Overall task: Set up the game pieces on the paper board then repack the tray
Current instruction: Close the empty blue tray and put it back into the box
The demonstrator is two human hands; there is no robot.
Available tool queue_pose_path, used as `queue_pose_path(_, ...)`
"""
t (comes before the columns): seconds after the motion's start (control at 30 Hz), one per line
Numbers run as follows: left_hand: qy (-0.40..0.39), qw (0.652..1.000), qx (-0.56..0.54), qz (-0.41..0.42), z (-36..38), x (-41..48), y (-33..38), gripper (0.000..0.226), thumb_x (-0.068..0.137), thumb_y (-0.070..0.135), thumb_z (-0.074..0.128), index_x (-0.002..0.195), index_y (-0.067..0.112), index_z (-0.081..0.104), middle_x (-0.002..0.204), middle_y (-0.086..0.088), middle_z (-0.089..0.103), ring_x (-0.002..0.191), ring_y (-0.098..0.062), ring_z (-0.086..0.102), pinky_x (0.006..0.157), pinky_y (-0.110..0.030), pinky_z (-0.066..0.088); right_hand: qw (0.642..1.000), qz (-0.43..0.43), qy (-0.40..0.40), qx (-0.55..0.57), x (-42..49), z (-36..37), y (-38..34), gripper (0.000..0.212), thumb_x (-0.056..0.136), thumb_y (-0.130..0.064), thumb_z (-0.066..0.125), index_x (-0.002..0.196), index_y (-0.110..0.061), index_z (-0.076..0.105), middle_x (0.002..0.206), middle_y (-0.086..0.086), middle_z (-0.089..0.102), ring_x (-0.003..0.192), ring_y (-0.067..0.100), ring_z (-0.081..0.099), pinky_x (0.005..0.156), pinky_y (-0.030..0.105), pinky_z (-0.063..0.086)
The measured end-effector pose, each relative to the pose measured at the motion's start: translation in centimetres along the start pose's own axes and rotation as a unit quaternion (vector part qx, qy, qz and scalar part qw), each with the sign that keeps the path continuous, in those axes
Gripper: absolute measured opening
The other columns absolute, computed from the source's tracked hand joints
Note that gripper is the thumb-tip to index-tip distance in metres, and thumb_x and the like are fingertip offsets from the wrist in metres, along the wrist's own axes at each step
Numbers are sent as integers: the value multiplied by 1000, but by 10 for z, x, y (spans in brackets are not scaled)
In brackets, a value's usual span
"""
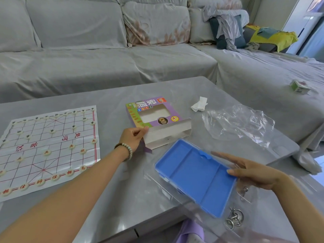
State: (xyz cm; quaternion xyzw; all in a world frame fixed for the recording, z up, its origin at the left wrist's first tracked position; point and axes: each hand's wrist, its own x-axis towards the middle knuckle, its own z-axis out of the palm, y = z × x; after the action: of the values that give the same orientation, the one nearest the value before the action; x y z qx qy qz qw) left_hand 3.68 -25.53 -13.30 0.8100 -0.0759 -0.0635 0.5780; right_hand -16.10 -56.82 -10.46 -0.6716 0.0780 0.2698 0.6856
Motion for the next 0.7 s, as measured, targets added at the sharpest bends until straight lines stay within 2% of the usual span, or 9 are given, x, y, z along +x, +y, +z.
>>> queue_pose_path(0.07,4,1000,-16,-8,2,-1,1,25,87,35,59,84,14,70,73,7,64,65,-7,53,68,-20,48,1000,11,-3,-1,10,2,-2,70,76,-26,72,137,-39,41,133,1,56,113,41,53,80,56,53)
queue_pose_path(0.1,5,1000,-21,-9,2,-1,2,25,87,35,59,86,13,70,77,4,65,69,-10,55,72,-23,49,1000,15,0,8,14,3,-4,71,75,-25,73,137,-38,42,131,5,58,104,44,53,72,48,57)
queue_pose_path(0.17,6,1000,-25,-6,2,0,1,23,88,34,58,84,15,69,82,-2,67,75,-16,56,78,-31,50,1000,17,8,18,19,4,-7,70,72,-26,75,135,-39,45,129,7,59,88,39,55,60,34,59)
queue_pose_path(0.23,2,1000,-17,-1,1,1,-1,24,89,35,56,79,17,68,83,-5,66,74,-17,54,78,-32,49,1000,15,18,19,19,3,-7,67,74,-24,75,133,-39,47,127,7,61,71,30,62,58,32,59)
queue_pose_path(0.3,-1,1000,-8,-1,1,2,-2,26,90,37,55,82,16,68,83,-4,66,71,-15,53,74,-28,48,998,12,45,32,16,3,-6,56,84,-15,67,132,-36,47,125,9,62,61,23,65,56,31,58)
queue_pose_path(0.37,3,1000,-8,-4,2,2,-4,27,90,36,54,85,14,69,80,2,65,69,-11,53,67,-20,46,996,8,72,42,11,0,-3,53,88,-7,57,132,-35,47,125,10,61,59,21,64,57,31,58)
queue_pose_path(0.43,4,1000,-11,0,2,2,-5,28,90,35,54,85,13,69,75,5,64,65,-9,50,63,-18,42,994,-4,101,50,7,-4,2,55,86,-8,58,133,-35,47,129,6,58,59,20,63,59,33,59)
queue_pose_path(0.6,17,1000,-20,17,2,2,-11,22,90,32,56,85,14,68,83,-5,64,70,-13,51,69,-23,43,985,-34,151,79,10,-14,13,65,71,-20,79,127,-41,54,136,-5,50,73,29,66,62,36,59)
queue_pose_path(0.7,28,999,-34,17,6,2,-9,19,89,27,58,92,13,70,85,-3,65,73,-11,52,65,-13,43,982,-43,168,79,16,-7,15,56,80,-15,66,127,-43,52,136,-8,51,77,26,67,66,34,60)
